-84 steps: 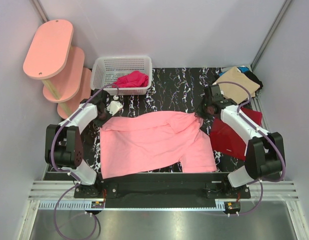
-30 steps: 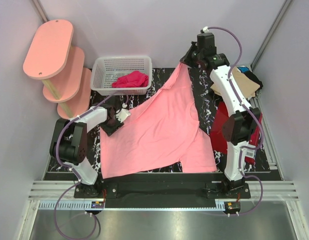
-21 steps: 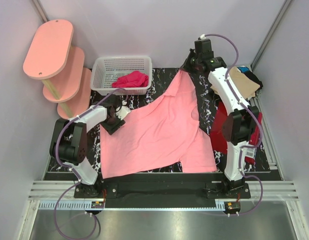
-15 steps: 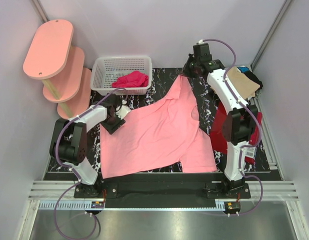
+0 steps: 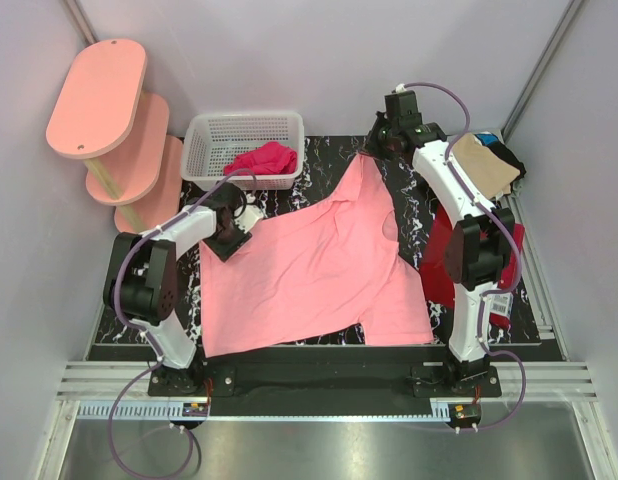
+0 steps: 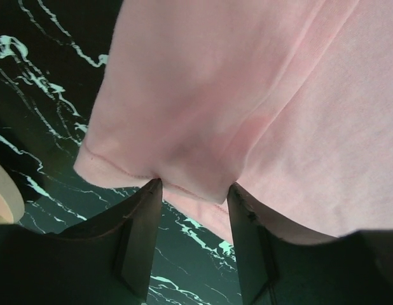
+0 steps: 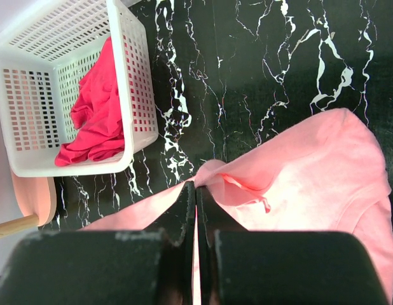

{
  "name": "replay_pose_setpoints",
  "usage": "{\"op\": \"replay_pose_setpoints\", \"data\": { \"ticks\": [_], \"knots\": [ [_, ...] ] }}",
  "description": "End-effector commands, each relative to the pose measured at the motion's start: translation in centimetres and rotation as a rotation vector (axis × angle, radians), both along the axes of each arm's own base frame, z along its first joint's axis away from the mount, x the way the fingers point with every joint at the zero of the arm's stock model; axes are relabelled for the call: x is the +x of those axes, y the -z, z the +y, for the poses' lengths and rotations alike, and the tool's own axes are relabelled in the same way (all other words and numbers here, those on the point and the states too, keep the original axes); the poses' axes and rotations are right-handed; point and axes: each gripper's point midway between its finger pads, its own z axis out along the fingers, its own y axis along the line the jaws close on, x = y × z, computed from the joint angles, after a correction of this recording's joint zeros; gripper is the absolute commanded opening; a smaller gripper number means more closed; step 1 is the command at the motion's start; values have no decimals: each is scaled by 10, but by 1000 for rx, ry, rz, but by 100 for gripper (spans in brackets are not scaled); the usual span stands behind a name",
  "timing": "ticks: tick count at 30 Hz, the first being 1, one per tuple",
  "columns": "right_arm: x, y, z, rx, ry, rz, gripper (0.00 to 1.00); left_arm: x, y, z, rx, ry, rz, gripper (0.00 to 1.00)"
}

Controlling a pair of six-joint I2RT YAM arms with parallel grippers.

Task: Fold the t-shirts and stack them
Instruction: Flatten out the tshirt

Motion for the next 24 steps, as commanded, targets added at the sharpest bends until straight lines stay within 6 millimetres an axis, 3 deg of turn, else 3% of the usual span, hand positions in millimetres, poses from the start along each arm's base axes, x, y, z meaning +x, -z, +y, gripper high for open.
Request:
{"op": "replay_pose_setpoints", "data": {
  "ticks": [1, 8, 15, 24],
  "knots": [
    [-2, -31, 7, 38, -25, -73, 0, 9, 0, -8, -26, 9, -10, 49],
    [-2, -31, 8, 43, -26, -73, 0, 2, 4, -13, -47, 12, 21, 47],
    [-1, -28, 9, 49, -25, -63, 0, -3, 10, -15, -42, 22, 41, 13],
    [-3, -39, 8, 51, -21, -85, 0, 7, -4, -10, -8, 34, 1, 0]
  ]
}}
